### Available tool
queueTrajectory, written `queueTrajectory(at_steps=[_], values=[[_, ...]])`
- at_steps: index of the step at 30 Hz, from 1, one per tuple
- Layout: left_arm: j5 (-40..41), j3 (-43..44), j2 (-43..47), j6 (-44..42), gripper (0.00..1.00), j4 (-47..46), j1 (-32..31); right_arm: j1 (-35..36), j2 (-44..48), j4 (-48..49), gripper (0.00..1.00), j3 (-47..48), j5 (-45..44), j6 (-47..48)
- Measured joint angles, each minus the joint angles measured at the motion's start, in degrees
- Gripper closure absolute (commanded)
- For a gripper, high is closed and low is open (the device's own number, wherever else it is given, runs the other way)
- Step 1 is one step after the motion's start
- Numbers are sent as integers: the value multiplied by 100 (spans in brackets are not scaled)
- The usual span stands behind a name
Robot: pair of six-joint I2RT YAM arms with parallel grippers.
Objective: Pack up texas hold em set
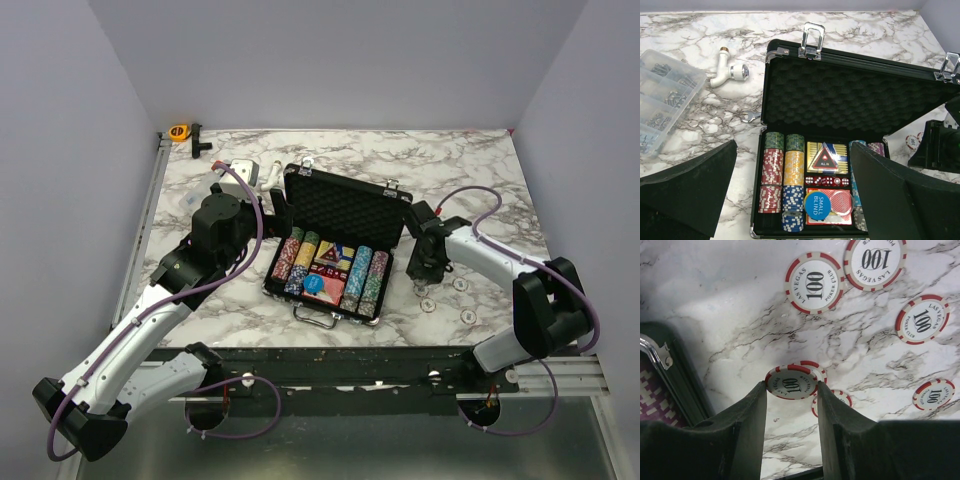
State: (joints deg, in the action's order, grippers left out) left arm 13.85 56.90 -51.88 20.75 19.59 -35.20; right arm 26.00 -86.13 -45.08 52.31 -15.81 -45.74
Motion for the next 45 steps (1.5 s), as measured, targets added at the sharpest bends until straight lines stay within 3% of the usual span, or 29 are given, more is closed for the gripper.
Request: queueTrajectory(at_steps=[16, 26, 29, 32, 37, 45], values=[[-20, 42, -9, 0, 5, 9, 0, -118, -17, 33, 58, -291, 177, 83], [-42, 52, -11, 0, 5, 17, 0, -138, -144, 138, 25, -295, 271, 122], [-42, 52, -28, 0, 5, 20, 0, -140, -94, 7, 25, -295, 289, 74], [-44, 52, -57, 0, 5, 20, 0, -188, 61, -146, 33, -302, 315, 11], [-44, 52, -79, -2, 5, 22, 0, -323, 273, -264, 32, -426, 466, -92], [-57, 52, -76, -4, 5, 22, 0, -511, 339, -151, 23, -938, 1099, -70]])
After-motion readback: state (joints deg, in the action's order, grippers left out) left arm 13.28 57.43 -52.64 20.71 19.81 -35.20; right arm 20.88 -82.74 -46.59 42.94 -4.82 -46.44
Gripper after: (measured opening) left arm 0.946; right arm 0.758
